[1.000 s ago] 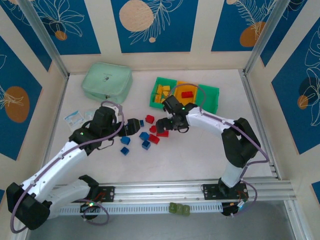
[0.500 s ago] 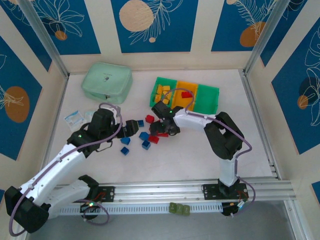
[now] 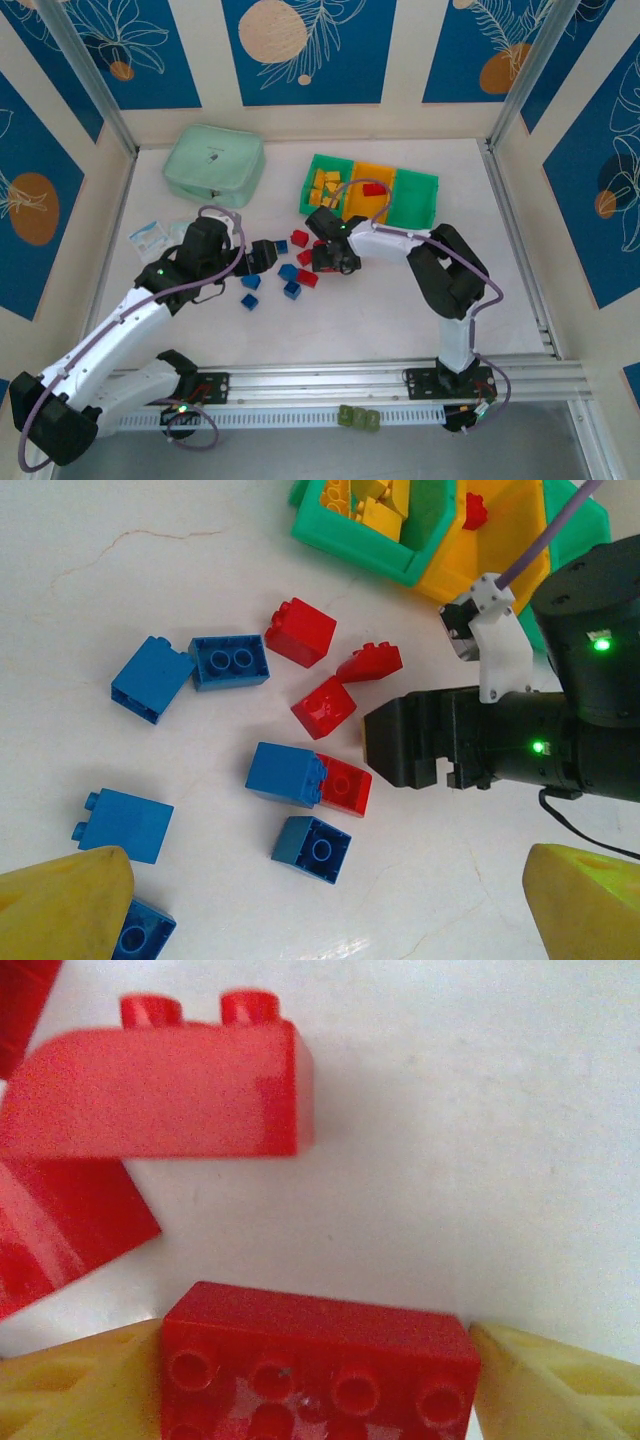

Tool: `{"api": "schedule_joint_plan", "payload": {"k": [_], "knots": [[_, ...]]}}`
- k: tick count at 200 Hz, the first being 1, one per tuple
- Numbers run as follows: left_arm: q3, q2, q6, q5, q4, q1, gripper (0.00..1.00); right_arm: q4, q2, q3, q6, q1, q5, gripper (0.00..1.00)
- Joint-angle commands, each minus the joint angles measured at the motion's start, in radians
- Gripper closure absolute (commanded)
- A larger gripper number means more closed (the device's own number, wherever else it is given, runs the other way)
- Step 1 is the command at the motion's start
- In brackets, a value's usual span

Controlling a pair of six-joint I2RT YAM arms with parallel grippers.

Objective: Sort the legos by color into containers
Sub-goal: Pick up the lego from the center of the table, then place the lego in the container.

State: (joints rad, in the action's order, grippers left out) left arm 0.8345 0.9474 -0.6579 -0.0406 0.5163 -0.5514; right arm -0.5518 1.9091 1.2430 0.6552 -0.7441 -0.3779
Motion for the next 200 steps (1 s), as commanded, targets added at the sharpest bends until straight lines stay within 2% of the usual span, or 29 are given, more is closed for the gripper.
{"api": "schedule_joint_plan", "payload": {"k": [1, 45, 91, 141, 200], "knots": [[-0.007, 0.011, -0.015, -0.004, -0.005, 0.015, 0.01, -0.008, -0.048, -0.031, 0.015, 0.003, 0.001, 0.28], [0.009, 0.028, -0.014, -0.02, 0.003, 0.015, 0.01, -0.004, -0.104, -0.04, 0.0, 0.004, -0.011, 0.37], [0.02, 0.044, -0.014, -0.057, -0.019, 0.015, 0.01, -0.021, -0.196, -0.033, -0.049, 0.039, -0.02, 0.38], [0.091, 0.165, 0.014, -0.124, -0.069, 0.015, 0.01, -0.053, -0.213, 0.079, -0.158, 0.177, -0.032, 0.38], [0.192, 0.308, 0.045, -0.133, -0.094, 0.015, 0.01, -0.038, -0.091, 0.272, -0.219, 0.347, 0.009, 0.38]]}}
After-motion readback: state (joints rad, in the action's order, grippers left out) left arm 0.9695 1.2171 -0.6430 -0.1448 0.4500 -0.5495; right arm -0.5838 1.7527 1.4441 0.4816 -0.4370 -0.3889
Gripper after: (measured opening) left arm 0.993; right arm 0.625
